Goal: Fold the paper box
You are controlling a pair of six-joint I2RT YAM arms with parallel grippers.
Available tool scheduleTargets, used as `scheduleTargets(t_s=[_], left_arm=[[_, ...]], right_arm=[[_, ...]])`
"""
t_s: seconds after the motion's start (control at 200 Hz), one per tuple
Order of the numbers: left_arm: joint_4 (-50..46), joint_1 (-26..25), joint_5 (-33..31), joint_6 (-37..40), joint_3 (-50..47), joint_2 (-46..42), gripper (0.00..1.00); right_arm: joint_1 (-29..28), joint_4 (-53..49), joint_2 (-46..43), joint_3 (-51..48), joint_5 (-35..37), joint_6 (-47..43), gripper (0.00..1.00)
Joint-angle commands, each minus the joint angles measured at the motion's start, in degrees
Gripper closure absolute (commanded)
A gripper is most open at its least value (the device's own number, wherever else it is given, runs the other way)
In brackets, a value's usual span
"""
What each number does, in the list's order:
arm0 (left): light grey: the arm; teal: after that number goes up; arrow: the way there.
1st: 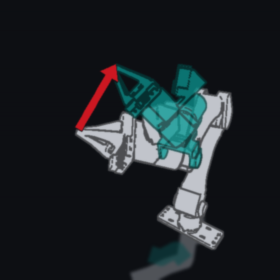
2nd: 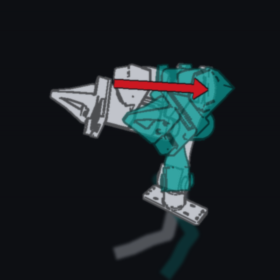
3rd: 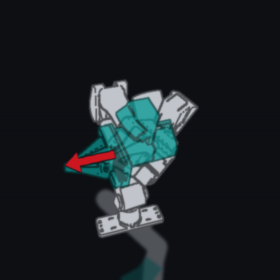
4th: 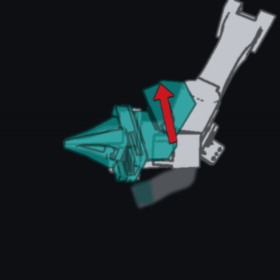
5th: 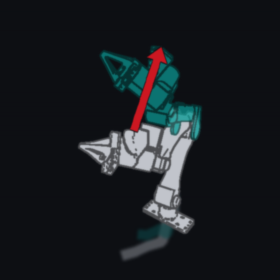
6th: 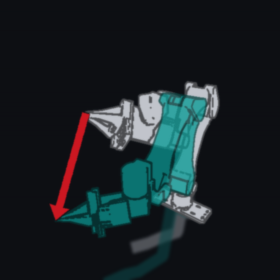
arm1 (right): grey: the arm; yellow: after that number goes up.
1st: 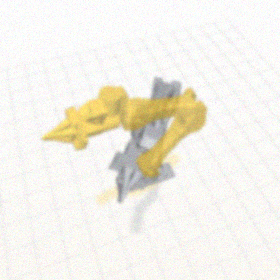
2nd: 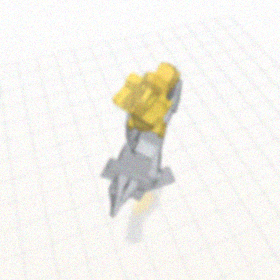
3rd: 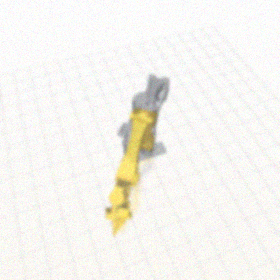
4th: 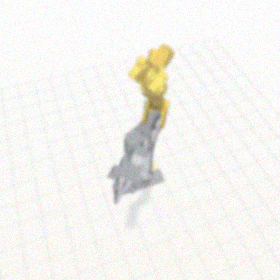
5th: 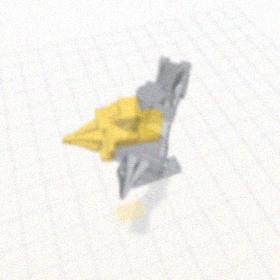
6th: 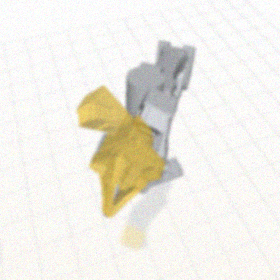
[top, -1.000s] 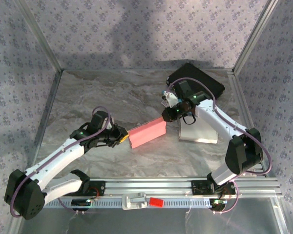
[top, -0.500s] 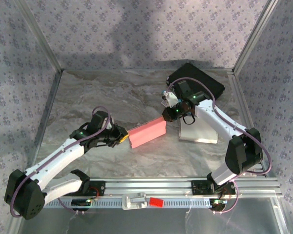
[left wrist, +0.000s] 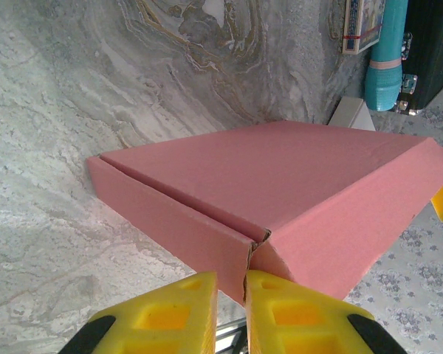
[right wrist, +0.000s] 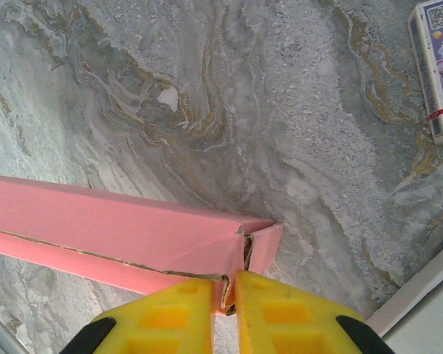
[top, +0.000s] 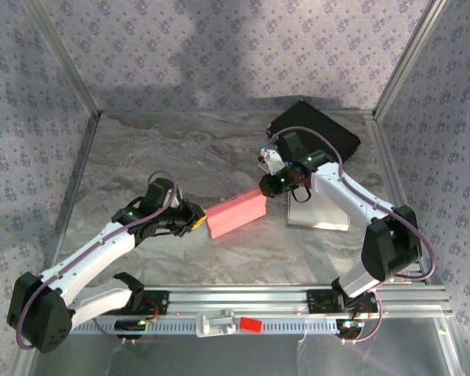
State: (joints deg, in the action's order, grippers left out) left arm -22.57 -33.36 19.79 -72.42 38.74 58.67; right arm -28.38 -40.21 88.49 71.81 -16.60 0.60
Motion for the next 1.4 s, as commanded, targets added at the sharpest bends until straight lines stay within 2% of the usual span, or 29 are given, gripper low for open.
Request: scheduleTargets(t_s=[0.0,0.445,1.394], left_arm=[[-4.55,0.37,-0.28,1.15,0.53,0.74,0.83],[-4.55,0.33,-0.28,1.23,0.66,0.74,0.83],[-4.31,0.42,-1.26,0.15,0.68,0.18,0.83]], right_arm=[[0.22,0.05,-1.26,-0.19,1.63,0.19,0.85],[0.83,-0.44,-1.39,-0.6,2.45,0.03,1.0],[0.23,-0.03,-2.3,-7.62,6.23,3.79,1.0]])
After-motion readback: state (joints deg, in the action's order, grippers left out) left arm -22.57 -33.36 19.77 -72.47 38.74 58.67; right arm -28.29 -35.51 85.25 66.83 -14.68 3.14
